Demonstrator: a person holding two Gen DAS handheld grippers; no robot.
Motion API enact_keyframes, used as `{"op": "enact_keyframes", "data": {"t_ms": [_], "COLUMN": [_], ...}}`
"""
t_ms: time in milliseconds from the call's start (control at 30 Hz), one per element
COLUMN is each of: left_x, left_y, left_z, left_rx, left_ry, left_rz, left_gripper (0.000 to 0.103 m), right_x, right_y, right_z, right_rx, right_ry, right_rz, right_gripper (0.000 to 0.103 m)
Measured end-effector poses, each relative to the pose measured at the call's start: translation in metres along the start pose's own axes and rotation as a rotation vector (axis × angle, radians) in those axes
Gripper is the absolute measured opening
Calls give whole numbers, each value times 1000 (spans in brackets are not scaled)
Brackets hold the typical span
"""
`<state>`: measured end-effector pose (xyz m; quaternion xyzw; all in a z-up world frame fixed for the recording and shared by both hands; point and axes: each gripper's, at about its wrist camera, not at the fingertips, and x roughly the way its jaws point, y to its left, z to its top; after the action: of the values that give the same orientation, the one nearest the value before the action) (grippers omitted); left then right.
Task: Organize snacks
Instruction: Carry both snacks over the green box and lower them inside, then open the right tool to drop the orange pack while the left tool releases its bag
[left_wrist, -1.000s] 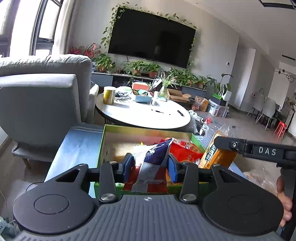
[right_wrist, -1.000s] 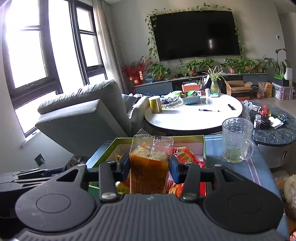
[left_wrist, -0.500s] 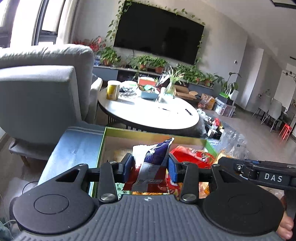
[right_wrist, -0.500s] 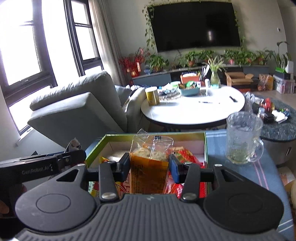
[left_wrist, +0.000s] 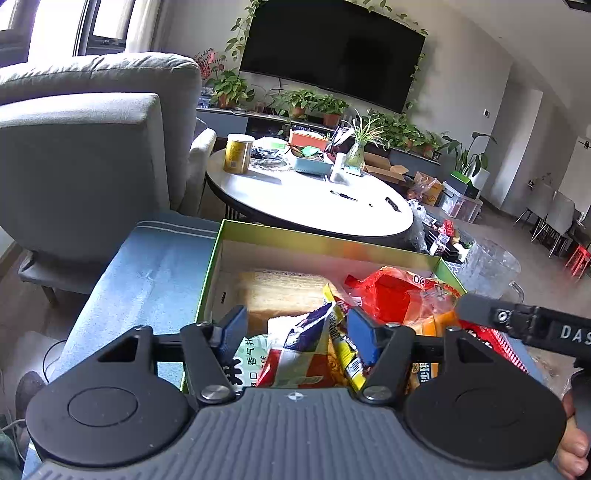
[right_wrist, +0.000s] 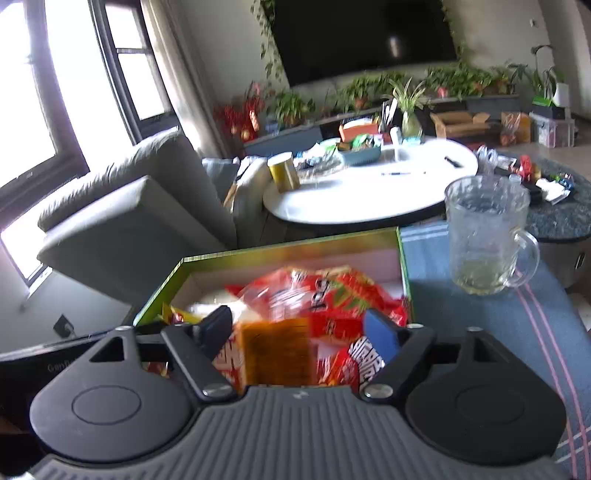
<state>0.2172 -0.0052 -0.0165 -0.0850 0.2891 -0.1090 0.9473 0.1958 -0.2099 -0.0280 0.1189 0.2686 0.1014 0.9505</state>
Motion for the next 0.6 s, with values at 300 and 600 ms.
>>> {"op": "enact_keyframes", "data": {"t_ms": [300, 600], "left_x": [-11, -36], "left_y": [-3, -6], "left_z": [-8, -16], "left_rx": [18, 39], "left_ry": [-7, -30], "left_rz": [14, 27], "left_gripper": [63, 65], "right_x": [-11, -34], "right_y": [5, 25], "right_z": [-8, -21], "right_rx": [-44, -134], "right_ry": [0, -26], "right_rz": [4, 54], "right_gripper": [88, 88]}}
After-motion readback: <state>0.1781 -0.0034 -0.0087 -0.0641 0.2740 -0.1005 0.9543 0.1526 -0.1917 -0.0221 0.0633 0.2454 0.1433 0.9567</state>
